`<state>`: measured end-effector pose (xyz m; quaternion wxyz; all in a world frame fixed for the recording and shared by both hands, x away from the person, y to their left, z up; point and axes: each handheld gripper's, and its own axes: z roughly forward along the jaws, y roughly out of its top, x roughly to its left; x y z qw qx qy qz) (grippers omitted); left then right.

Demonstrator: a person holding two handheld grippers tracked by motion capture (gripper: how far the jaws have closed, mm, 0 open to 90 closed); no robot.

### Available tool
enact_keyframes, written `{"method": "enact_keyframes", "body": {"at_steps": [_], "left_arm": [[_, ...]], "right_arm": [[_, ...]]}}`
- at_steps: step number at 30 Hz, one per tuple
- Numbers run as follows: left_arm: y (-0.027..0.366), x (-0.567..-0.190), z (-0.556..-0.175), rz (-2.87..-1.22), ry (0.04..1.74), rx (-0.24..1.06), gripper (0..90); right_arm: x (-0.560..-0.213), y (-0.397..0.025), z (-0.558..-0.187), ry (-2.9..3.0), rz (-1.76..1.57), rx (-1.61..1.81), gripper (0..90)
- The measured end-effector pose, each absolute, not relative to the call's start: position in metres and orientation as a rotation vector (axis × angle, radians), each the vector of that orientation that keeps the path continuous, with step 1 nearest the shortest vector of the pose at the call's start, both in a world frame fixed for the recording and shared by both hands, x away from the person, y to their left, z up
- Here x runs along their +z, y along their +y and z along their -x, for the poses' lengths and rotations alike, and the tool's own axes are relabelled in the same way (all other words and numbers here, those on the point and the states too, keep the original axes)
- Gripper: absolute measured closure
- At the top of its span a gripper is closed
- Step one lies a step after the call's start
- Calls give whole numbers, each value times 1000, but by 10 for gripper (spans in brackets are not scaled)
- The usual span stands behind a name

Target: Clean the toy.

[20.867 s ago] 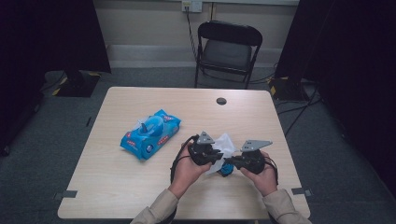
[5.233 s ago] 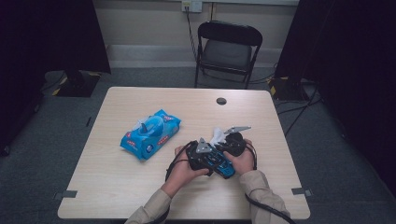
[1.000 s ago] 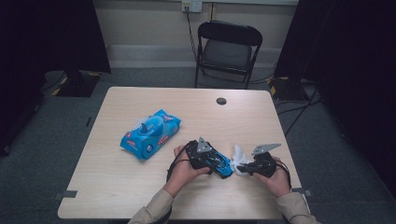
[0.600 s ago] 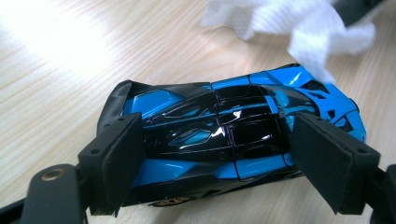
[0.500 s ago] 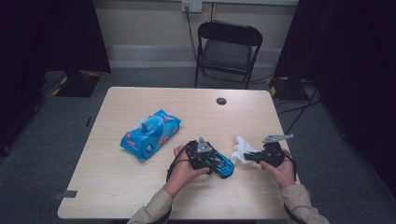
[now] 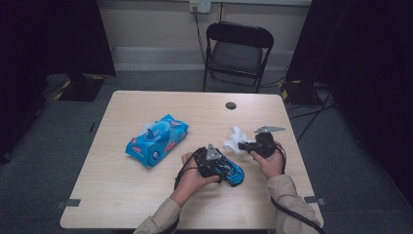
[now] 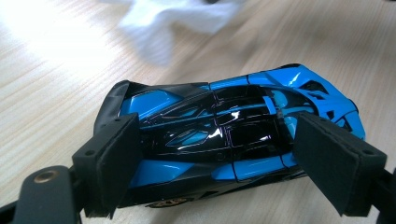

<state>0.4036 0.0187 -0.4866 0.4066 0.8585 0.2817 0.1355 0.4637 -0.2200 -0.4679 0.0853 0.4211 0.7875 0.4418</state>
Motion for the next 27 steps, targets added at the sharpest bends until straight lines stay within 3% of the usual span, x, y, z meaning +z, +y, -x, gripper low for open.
{"method": "enact_keyframes", "body": {"at_steps": [13,27], "left_arm": [[19,-486,-404,-2167,708,333,154],[20,-487,-404,-2160,703,347,156]], "right_arm": [[-489,-166,-481,2427,-1271,1246,868],[-499,-157,-480,2499,-1228,1242,868]]}}
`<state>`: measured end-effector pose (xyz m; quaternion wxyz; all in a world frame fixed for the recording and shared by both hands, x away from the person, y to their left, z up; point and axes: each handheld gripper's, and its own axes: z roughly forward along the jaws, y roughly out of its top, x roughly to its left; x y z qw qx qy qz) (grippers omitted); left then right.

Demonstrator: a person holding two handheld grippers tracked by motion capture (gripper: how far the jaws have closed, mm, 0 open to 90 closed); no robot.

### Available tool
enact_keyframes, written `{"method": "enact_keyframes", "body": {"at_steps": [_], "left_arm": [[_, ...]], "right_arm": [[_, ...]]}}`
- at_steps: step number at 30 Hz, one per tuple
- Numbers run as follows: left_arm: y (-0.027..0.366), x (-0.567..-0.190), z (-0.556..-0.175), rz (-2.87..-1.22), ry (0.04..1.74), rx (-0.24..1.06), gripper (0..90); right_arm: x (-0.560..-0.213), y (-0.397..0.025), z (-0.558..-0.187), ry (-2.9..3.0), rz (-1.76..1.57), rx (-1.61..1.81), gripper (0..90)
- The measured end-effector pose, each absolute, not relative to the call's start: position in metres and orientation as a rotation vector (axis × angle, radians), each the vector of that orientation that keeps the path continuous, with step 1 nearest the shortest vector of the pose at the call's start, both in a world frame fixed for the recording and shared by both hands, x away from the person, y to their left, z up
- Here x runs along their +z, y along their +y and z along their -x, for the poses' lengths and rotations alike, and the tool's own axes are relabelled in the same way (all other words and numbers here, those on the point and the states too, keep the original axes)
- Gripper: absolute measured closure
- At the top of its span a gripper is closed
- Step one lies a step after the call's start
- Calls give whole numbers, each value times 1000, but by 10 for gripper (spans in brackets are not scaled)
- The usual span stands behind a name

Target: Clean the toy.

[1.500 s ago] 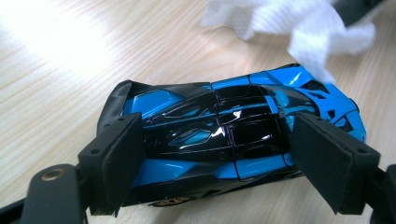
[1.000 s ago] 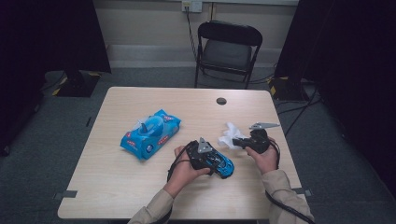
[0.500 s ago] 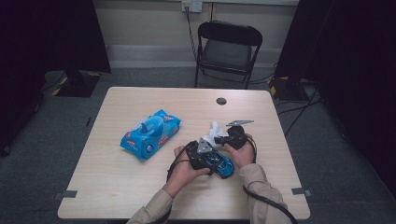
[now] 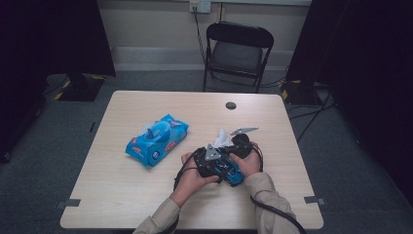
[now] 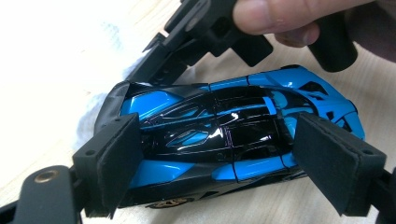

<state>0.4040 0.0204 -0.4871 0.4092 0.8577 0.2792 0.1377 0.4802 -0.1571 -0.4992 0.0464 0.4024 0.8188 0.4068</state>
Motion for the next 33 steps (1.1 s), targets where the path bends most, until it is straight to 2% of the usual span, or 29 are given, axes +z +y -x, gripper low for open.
{"method": "enact_keyframes", "body": {"at_steps": [33], "left_arm": [[20,-486,-404,-2162,718,348,166]], "right_arm": [[-498,-197,-457,2599,-1147,1247,868]]}}
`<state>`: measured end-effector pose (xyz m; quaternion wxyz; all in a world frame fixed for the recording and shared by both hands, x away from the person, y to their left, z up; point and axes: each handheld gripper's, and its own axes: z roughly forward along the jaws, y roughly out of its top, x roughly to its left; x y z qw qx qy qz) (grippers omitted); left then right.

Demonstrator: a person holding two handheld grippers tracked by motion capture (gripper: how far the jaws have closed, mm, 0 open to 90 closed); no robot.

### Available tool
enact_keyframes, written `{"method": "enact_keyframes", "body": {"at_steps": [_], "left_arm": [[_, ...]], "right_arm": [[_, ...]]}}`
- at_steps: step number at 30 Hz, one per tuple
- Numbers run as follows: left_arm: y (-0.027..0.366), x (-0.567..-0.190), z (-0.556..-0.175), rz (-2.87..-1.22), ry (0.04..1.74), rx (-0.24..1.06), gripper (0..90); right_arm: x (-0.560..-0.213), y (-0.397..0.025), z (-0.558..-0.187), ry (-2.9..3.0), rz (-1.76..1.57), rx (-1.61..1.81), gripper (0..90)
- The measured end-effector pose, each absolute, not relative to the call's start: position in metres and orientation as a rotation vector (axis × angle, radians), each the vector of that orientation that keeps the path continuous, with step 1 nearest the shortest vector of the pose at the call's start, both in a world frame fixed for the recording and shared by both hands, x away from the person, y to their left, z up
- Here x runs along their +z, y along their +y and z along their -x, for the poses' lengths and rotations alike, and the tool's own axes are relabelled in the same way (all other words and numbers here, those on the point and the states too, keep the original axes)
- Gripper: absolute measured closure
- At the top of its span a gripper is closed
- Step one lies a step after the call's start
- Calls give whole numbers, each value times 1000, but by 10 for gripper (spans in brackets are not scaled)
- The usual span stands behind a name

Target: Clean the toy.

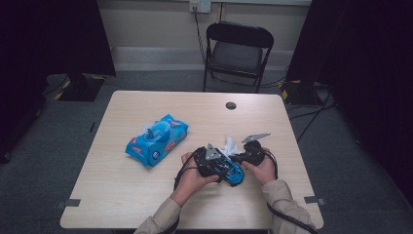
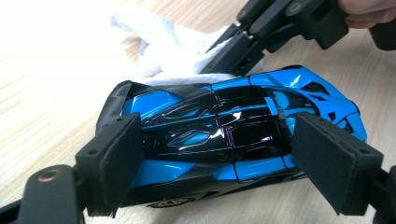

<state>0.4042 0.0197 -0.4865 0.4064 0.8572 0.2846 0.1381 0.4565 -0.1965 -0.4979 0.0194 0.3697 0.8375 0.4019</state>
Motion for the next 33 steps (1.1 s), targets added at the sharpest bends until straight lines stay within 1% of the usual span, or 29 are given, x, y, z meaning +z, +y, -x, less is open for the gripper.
{"method": "enact_keyframes", "body": {"at_steps": [33], "left_arm": [[19,-485,-405,-2174,722,348,166]], "right_arm": [[-497,-237,-425,2626,-1096,1246,867]]}}
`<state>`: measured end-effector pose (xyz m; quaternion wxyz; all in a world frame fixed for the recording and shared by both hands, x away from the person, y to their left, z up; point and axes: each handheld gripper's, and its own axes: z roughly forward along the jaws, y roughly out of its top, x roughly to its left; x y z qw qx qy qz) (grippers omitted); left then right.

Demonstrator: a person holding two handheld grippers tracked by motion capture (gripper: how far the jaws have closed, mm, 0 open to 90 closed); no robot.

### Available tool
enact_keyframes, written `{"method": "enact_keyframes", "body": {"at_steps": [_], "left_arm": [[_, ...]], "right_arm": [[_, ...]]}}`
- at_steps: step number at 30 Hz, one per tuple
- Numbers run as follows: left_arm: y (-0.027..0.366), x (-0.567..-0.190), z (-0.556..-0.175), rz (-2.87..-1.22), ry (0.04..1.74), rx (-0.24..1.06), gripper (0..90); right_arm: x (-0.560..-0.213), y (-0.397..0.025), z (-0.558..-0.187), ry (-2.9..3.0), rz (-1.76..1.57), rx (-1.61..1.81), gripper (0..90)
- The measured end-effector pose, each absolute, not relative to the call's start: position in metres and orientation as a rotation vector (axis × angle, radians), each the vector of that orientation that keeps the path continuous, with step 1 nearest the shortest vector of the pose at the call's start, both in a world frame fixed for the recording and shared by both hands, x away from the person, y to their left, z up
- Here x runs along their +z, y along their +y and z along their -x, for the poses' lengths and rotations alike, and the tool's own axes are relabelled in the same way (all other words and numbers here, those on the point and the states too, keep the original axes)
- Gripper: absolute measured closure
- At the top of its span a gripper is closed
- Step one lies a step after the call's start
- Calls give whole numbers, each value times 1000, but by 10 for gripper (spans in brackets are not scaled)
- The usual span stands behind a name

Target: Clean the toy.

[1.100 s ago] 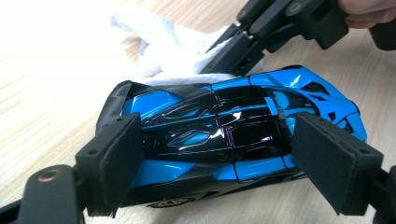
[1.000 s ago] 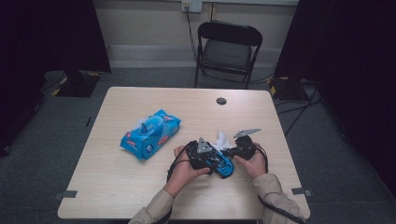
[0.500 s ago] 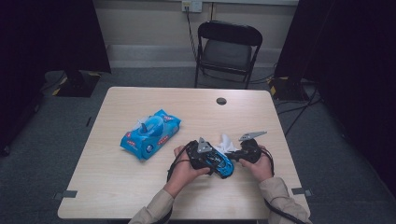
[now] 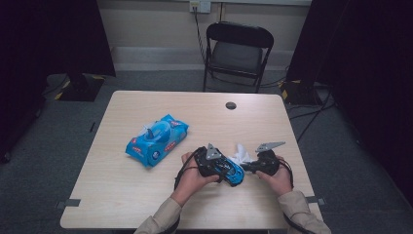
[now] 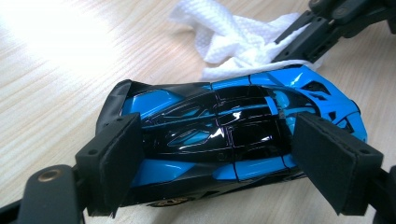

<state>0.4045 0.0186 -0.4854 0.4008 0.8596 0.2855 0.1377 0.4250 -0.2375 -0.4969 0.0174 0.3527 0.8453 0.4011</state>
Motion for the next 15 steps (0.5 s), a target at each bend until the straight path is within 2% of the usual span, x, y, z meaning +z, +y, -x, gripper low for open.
{"method": "enact_keyframes", "body": {"at_steps": [15], "left_arm": [[19,-486,-404,-2173,722,349,166]], "right_arm": [[-494,-252,-408,2653,-1067,1208,867]]}}
